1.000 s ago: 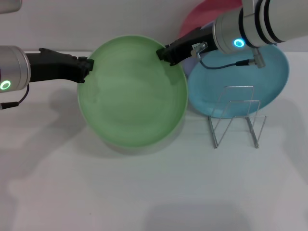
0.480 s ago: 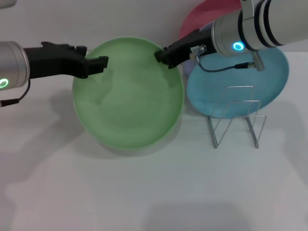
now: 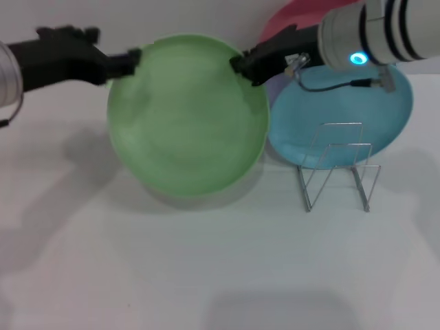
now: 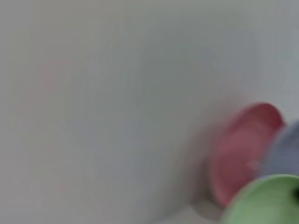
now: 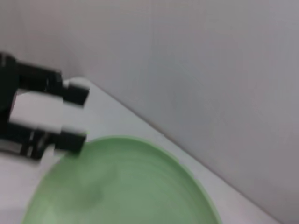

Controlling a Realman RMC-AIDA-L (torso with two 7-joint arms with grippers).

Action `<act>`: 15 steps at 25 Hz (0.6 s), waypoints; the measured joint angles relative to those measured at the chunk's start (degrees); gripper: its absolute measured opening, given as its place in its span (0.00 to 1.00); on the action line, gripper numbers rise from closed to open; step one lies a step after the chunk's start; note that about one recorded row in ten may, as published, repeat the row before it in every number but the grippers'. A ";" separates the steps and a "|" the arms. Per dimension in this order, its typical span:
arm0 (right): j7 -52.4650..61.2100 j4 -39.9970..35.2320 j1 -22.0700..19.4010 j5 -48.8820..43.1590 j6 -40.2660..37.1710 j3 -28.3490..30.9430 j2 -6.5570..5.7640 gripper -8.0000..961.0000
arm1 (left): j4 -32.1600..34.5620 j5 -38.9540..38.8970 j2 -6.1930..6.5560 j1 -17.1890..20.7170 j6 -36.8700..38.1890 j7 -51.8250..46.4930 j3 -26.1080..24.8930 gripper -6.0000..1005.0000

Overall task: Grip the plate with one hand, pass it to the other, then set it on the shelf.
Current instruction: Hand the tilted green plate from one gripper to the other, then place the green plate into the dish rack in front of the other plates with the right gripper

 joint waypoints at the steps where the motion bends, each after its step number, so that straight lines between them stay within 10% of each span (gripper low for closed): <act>1: -0.42 1.73 -0.83 -0.31 0.08 0.13 -0.01 0.05 | 0.01 -0.08 -0.01 0.51 1.66 0.46 0.31 0.73; 9: -13.72 13.72 -11.24 0.79 -3.20 0.67 0.25 0.05 | 0.95 -0.44 0.07 5.36 18.24 2.07 4.36 0.75; 15: -35.33 16.30 -23.45 22.64 -12.29 0.47 0.36 0.05 | 4.22 -0.90 0.07 5.42 23.54 2.10 5.48 0.75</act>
